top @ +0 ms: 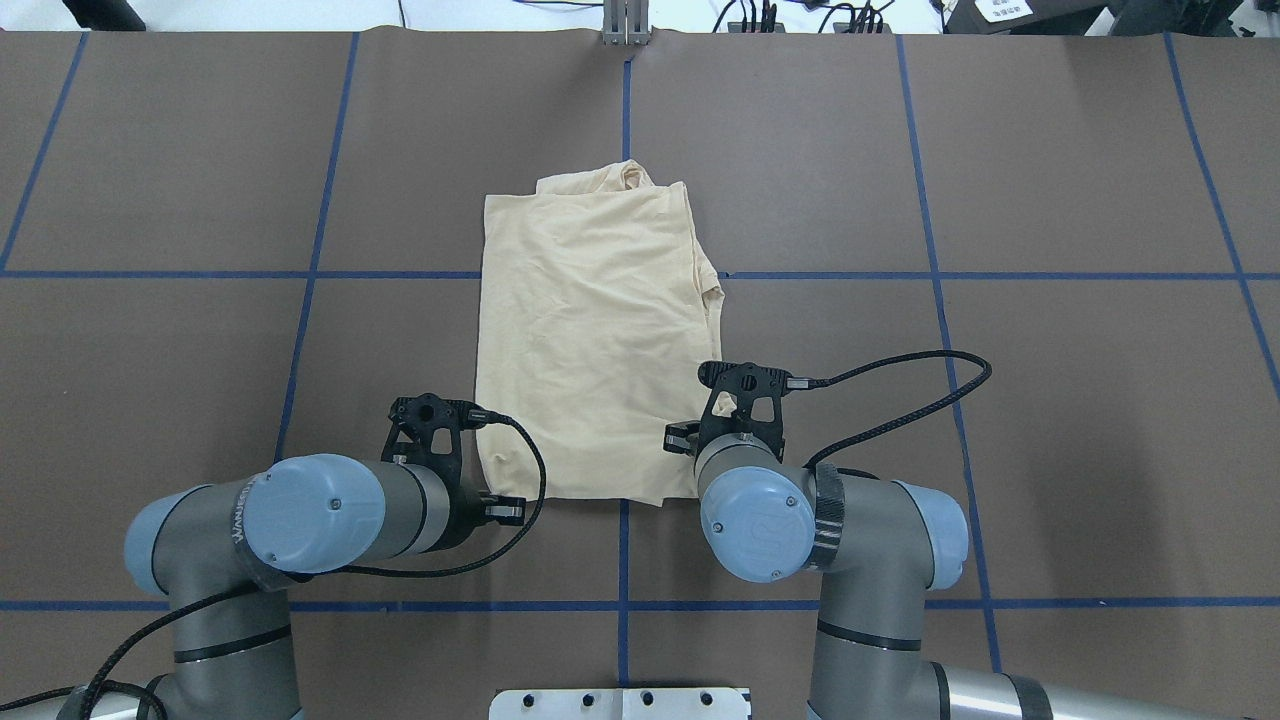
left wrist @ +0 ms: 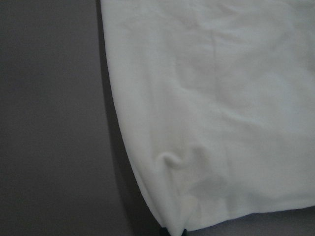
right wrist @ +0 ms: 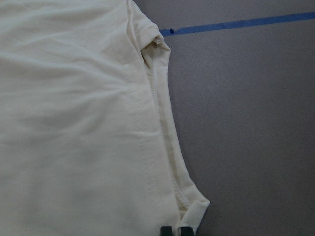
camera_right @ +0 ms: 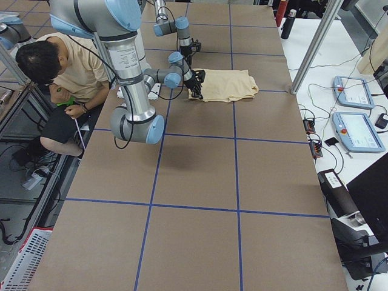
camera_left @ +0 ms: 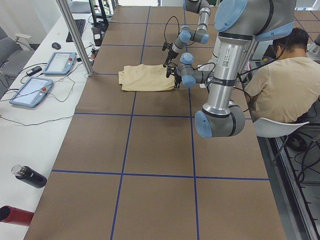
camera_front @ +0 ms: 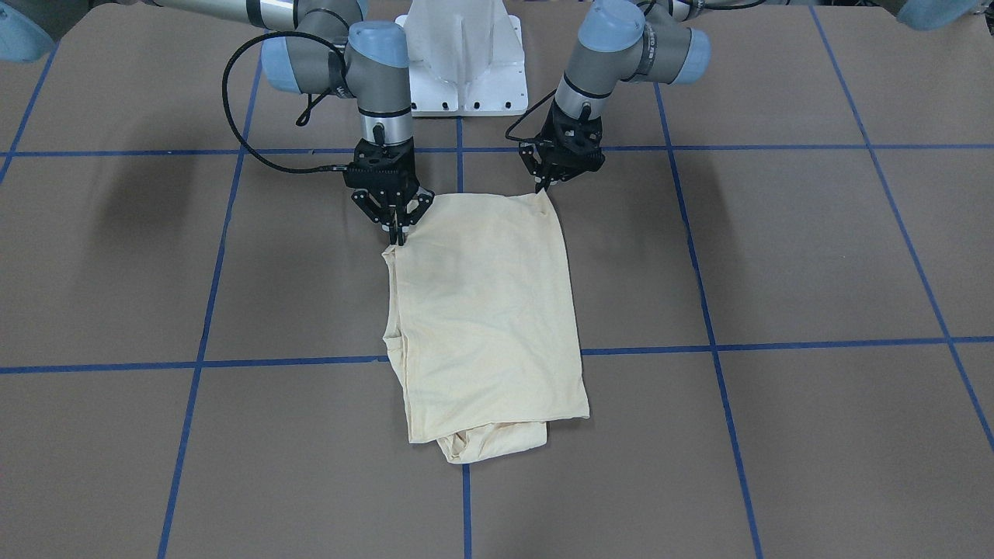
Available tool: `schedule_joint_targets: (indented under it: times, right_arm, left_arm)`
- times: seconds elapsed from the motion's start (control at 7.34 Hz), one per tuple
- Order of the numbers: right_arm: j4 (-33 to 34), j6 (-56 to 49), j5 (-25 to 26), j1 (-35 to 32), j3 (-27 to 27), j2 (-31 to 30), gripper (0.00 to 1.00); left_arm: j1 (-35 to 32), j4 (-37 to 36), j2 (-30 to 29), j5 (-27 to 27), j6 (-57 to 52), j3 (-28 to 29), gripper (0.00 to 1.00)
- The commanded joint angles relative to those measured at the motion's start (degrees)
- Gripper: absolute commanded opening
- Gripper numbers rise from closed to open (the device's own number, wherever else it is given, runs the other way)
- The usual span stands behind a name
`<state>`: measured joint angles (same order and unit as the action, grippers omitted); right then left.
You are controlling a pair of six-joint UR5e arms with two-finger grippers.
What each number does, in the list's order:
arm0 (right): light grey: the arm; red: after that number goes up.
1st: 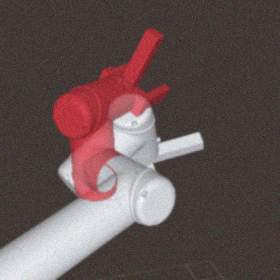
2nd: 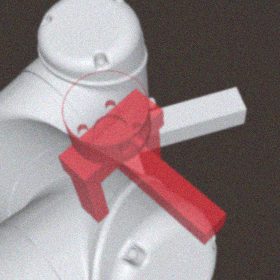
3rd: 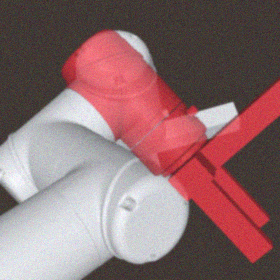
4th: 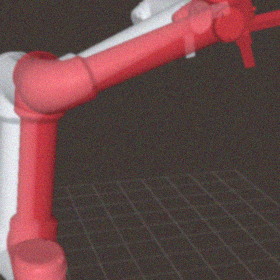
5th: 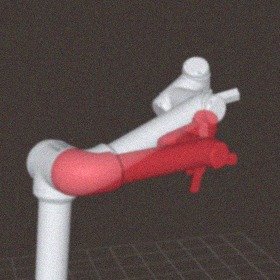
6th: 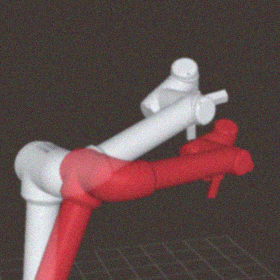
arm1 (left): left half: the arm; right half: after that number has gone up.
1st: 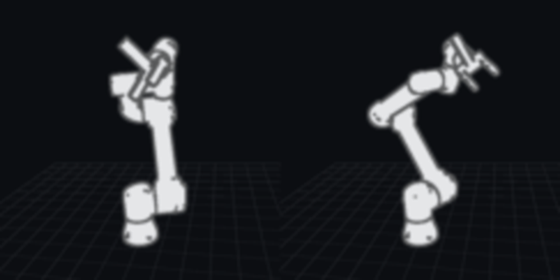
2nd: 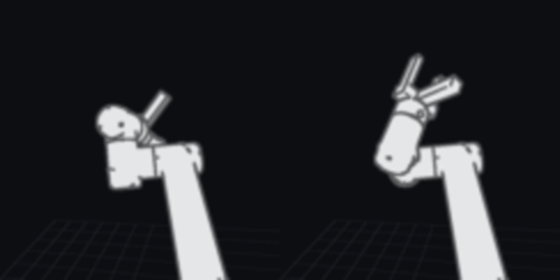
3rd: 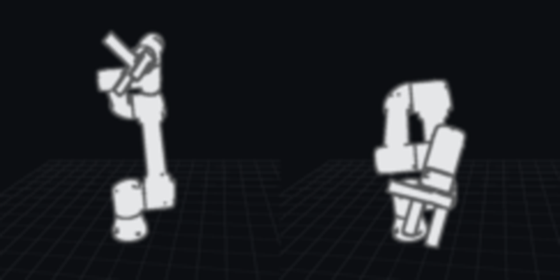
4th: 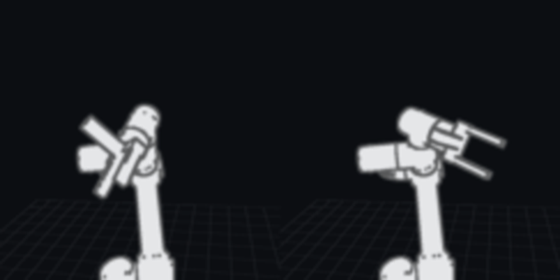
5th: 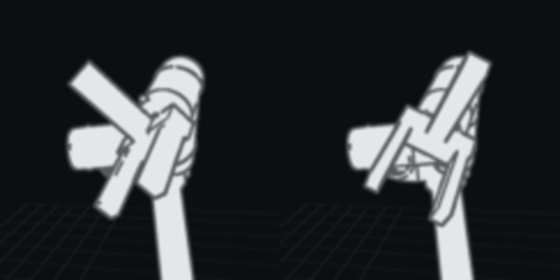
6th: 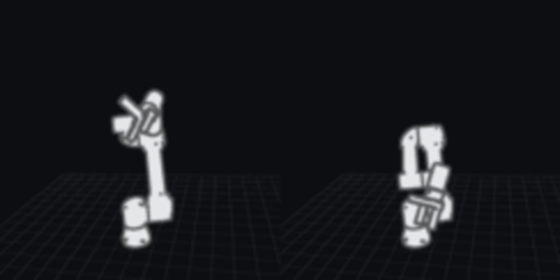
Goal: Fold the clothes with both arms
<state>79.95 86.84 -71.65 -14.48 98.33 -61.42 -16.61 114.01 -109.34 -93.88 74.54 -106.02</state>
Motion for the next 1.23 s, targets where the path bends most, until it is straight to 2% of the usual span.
schedule_joint_targets:
  times: [0.0, 0.27, 0.41, 0.68, 0.82, 1.09]
  right_arm:
    - [0.12, -0.88, -0.68, -0.28, 1.41, -0.02, 0.00]
    - [1.34, -1.84, -2.52, -0.99, 8.68, -1.24, 0.00]
    - [5.79, -1.85, -2.53, 1.53, 15.24, -3.69, 0.00]
    - [9.07, -1.15, -1.83, 6.98, 26.16, -9.04, 0.00]
    - [9.35, -1.14, -1.74, 7.70, 28.38, -10.12, 0.00]
    - [9.26, -1.75, -1.65, 6.93, 24.83, -9.00, 0.00]
  left_arm:
    - [0.00, -0.10, -0.26, -0.17, -0.18, -0.93, 0.00]
    - [-0.18, -0.27, 0.18, -0.25, -0.36, -4.96, 0.00]
    - [-0.09, -0.97, 0.79, -0.34, -0.36, -8.64, 0.00]
    - [1.83, -9.98, 1.32, -2.69, 2.96, -18.47, 0.00]
    - [3.06, -13.25, 1.15, -2.80, 3.77, -21.82, 0.00]
    - [3.25, -14.42, 0.36, -2.80, 3.51, -19.77, 0.00]
